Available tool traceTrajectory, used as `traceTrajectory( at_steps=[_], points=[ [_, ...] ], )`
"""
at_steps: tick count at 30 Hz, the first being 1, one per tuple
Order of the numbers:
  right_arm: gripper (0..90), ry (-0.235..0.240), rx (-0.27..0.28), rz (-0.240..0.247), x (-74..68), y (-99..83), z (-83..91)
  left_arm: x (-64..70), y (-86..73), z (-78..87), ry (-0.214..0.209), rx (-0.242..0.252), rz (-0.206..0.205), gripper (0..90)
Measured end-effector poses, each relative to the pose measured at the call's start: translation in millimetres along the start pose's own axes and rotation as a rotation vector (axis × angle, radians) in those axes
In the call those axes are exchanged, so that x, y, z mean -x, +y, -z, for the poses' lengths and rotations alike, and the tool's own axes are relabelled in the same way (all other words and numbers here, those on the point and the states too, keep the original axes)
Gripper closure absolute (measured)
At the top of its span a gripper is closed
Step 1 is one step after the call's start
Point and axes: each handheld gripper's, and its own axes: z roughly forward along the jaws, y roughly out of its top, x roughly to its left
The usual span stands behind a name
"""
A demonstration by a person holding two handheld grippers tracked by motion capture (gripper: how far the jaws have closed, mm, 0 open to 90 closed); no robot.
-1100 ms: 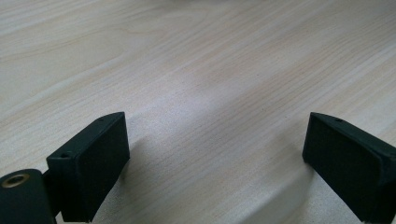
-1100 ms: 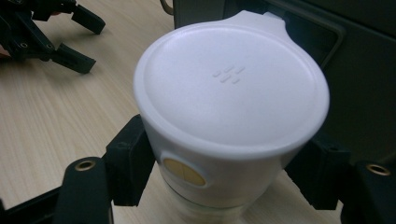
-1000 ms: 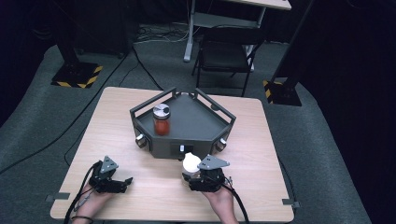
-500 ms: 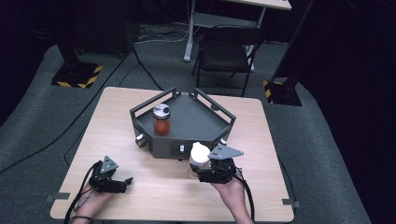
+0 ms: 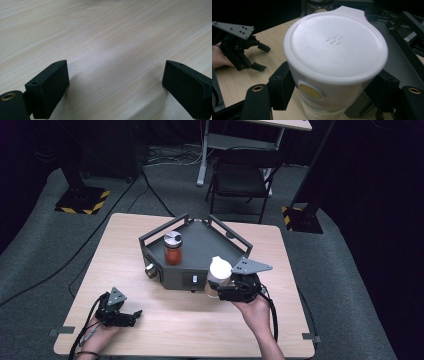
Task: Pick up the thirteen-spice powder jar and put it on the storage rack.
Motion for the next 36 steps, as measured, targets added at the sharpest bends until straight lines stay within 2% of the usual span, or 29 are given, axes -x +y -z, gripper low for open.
traceTrajectory(
  at_steps=[9, 19, 22, 31, 36],
  points=[
    [29.8, -0.024, 0.022, -0.004, 10.8, 24.6, 0.3, 0.0, 0.0, 0.0, 0.000, 0.000, 0.000, 6.7],
    [29.7, -0.087, 0.019, -0.017, 19.2, 40.8, -13.9, 0.0, 0.2, -0.4, -0.001, 0.000, 0.001, 6.6],
    [29.7, -0.102, 0.017, -0.023, 23.2, 42.7, -19.9, -0.1, 0.3, -0.4, -0.002, 0.000, 0.001, 6.6],
    [29.7, -0.121, 0.018, -0.089, 37.9, 38.9, -36.6, -0.1, 0.3, -0.5, -0.002, 0.001, 0.000, 6.6],
    [29.7, -0.146, -0.004, -0.062, 34.4, 43.8, -42.4, -0.4, 0.7, -0.5, -0.003, -0.002, -0.003, 6.5]
  ],
)
